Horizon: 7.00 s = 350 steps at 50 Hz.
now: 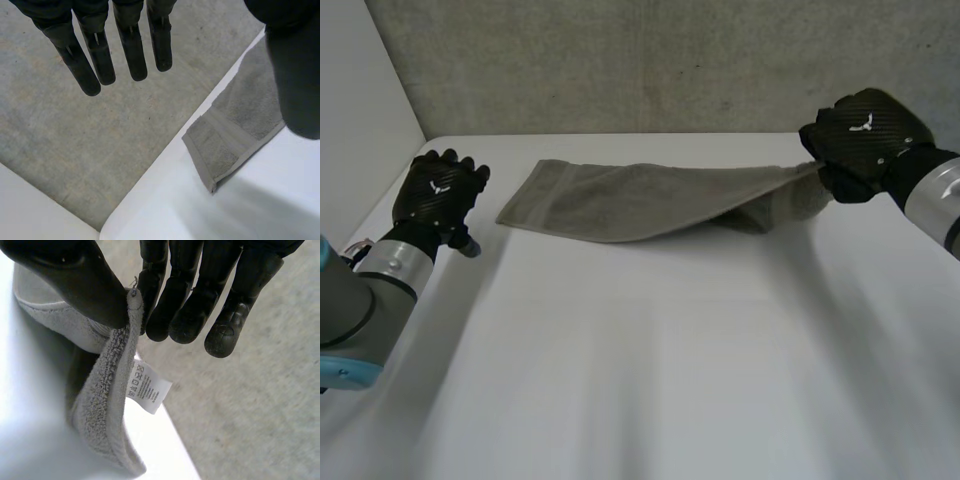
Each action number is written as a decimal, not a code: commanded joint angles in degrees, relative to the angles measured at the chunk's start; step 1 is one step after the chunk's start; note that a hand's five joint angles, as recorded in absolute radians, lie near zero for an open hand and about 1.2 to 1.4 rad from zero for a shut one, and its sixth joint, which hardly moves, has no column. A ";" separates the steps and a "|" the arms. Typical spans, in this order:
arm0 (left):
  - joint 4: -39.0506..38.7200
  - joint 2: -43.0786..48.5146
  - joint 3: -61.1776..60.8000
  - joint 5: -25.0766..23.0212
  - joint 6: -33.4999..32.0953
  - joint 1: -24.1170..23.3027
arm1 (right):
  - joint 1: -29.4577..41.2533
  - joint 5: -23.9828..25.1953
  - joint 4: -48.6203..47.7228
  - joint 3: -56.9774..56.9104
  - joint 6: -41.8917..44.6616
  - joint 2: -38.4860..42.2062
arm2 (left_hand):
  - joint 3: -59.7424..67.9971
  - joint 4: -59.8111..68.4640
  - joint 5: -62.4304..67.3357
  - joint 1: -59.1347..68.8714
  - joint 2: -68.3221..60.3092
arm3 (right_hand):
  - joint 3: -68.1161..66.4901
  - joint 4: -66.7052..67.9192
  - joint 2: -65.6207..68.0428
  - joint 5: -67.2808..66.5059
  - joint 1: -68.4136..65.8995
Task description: Fold the towel.
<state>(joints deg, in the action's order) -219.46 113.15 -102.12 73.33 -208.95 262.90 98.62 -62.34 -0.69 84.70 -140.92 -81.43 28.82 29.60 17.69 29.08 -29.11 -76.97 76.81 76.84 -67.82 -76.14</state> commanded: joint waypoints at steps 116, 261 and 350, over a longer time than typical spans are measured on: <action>8.26 -1.41 29.71 10.79 23.42 -10.65 | -5.71 1.70 -4.94 -7.00 -27.47 -20.79 | 51.18 50.40 52.31 50.92 -50.89 | -3.03 3.19 3.16 -2.18 -3.86; -10.55 11.65 -1.94 -7.85 1.44 1.04 | -3.87 -3.67 -22.78 24.46 -11.66 1.19 | 30.69 29.90 31.81 30.43 -30.39 | -3.03 3.19 3.16 -2.18 -3.86; 14.59 -5.27 1.62 -24.11 -10.32 8.69 | -8.00 0.11 26.53 -8.77 8.82 10.33 | 51.18 50.40 52.31 50.92 -50.89 | -3.03 3.19 3.16 -2.18 -3.86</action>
<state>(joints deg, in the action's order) -201.79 91.45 -111.97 48.77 -215.92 277.15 85.79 -58.95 28.12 84.86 -128.66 -82.34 78.97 77.87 68.45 77.51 -77.76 -76.97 76.81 76.84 -67.85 -76.13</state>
